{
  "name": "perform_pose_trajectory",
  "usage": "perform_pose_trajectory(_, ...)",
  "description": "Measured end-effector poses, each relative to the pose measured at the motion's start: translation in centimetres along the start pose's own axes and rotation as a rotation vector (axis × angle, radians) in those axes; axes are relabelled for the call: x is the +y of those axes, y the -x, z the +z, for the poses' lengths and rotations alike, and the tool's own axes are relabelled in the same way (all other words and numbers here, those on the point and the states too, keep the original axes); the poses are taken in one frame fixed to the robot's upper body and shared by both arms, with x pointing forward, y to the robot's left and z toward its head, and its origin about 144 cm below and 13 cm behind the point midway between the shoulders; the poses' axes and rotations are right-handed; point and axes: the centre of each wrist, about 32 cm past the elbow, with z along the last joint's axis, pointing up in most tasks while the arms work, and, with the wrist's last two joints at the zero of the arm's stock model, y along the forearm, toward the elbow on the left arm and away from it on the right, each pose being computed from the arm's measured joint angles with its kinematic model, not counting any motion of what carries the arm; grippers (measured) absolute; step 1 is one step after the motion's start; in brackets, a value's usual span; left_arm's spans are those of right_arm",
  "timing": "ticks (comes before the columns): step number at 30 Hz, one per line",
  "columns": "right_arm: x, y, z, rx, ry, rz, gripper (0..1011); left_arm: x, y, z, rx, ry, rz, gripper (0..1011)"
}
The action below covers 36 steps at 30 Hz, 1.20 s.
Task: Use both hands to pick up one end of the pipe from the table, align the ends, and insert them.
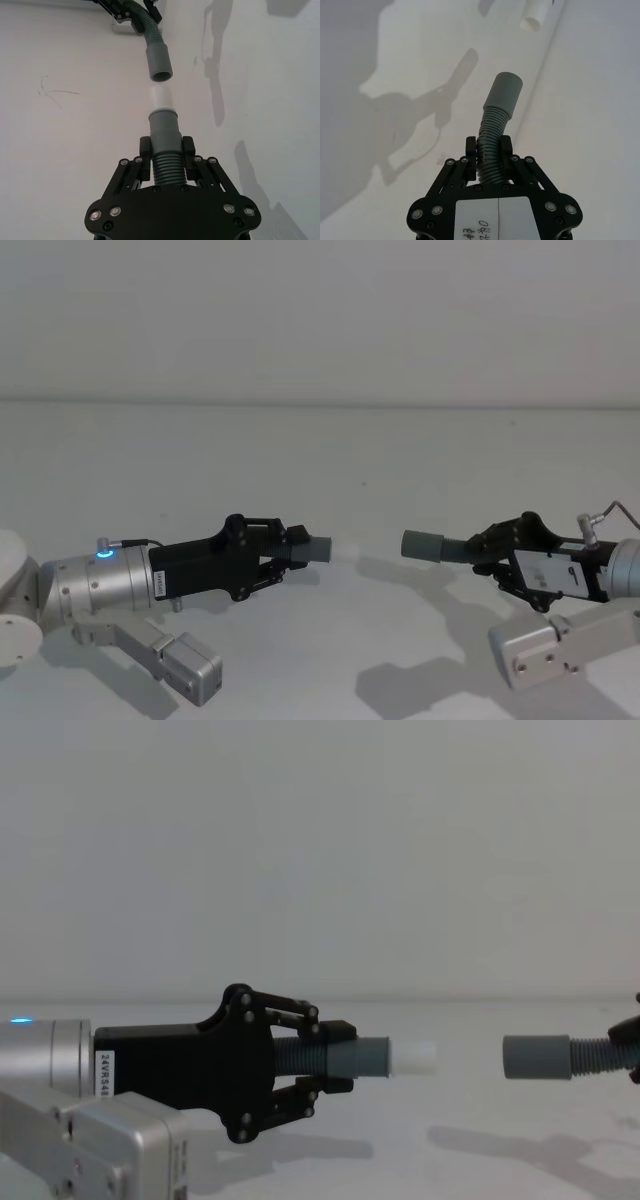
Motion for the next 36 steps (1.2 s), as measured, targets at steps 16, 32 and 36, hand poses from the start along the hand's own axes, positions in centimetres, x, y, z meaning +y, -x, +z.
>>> perform_pose_trajectory(16, 0.2, -1.2, 0.7, -0.024, -0.032, 0.006, 268, 0.0, 0.0, 0.0, -0.001, 0.000, 0.000, 368)
perform_pose_trajectory(32, 0.7, -2.4, 1.4, -0.048, -0.071, 0.032, 269, 0.0, 0.0, 0.0, -0.001, 0.000, 0.000, 368)
perform_pose_trajectory(36, 0.8, -2.6, 1.6, -0.052, -0.079, 0.032, 269, 0.0, 0.0, 0.0, -0.001, 0.000, 0.000, 368)
